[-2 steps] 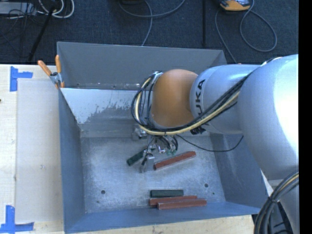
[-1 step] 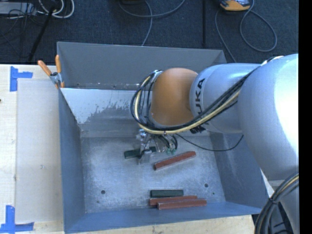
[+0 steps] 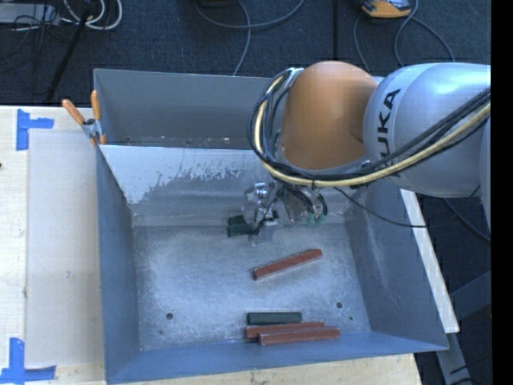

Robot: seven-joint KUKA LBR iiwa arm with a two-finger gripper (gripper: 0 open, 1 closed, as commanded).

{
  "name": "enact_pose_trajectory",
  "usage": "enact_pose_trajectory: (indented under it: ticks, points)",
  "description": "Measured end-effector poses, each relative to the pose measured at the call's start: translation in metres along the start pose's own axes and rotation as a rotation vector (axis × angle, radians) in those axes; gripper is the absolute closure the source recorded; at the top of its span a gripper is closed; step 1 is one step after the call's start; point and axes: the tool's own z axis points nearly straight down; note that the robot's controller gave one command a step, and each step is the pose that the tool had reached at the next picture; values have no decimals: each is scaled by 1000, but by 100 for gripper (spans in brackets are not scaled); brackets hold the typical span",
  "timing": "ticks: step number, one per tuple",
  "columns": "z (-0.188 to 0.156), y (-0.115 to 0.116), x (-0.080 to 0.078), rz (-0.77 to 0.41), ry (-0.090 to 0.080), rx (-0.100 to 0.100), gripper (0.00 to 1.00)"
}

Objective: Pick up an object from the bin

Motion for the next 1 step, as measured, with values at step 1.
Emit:
enact_pose_trajectory:
  ticks: [1]
  points:
    - [-54,3,-24,-346,1,-1,100]
